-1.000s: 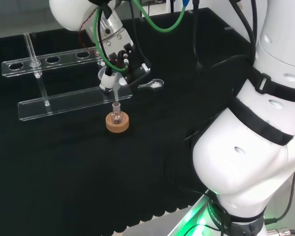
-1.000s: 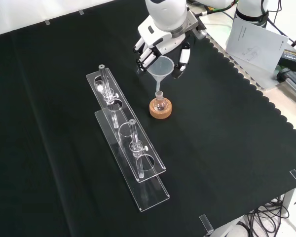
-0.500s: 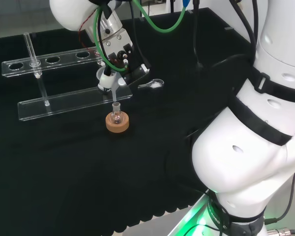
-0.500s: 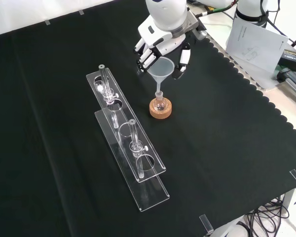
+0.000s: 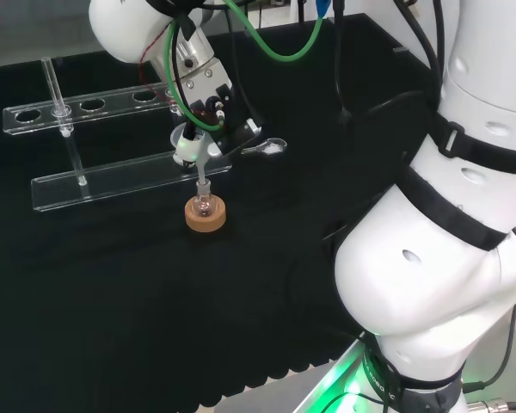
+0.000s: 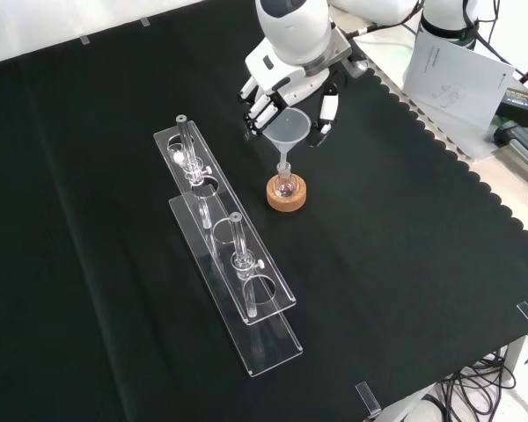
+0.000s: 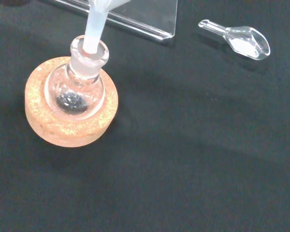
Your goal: Place the funnel on the round-bottom flask.
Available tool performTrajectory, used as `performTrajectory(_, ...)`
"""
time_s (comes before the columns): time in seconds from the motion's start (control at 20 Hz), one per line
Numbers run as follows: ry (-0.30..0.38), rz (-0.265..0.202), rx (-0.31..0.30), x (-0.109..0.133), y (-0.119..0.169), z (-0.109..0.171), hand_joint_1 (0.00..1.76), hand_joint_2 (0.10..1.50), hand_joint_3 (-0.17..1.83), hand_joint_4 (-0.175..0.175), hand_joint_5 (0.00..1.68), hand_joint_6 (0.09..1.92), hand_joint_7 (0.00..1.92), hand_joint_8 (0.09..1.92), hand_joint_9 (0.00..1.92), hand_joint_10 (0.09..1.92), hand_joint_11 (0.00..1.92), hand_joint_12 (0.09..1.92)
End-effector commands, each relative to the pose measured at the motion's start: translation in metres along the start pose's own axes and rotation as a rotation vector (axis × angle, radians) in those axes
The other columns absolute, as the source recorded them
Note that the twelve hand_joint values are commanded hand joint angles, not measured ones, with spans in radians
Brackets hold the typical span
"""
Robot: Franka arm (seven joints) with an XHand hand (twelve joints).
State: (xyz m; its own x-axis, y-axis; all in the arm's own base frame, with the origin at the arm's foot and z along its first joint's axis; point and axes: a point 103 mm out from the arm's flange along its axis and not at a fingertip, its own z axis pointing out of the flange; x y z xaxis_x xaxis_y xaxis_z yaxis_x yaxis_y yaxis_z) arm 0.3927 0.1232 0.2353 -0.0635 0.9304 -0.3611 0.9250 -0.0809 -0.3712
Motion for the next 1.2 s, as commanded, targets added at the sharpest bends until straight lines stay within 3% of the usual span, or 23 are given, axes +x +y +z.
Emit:
performTrajectory(0.05, -0.001, -0.002, 0.006, 0.002, 0.004, 0.007, 0.67, 0.86, 0.48, -0.051, 0.61, 0.27, 0.66, 0.76, 0.95, 0.63, 0.52, 1.27)
performTrajectory(1.2, -0.011, -0.021, 0.048, 0.014, 0.015, 0.027, 0.67, 0.85, 0.48, -0.052, 0.59, 0.30, 0.64, 0.76, 0.92, 0.63, 0.52, 1.27)
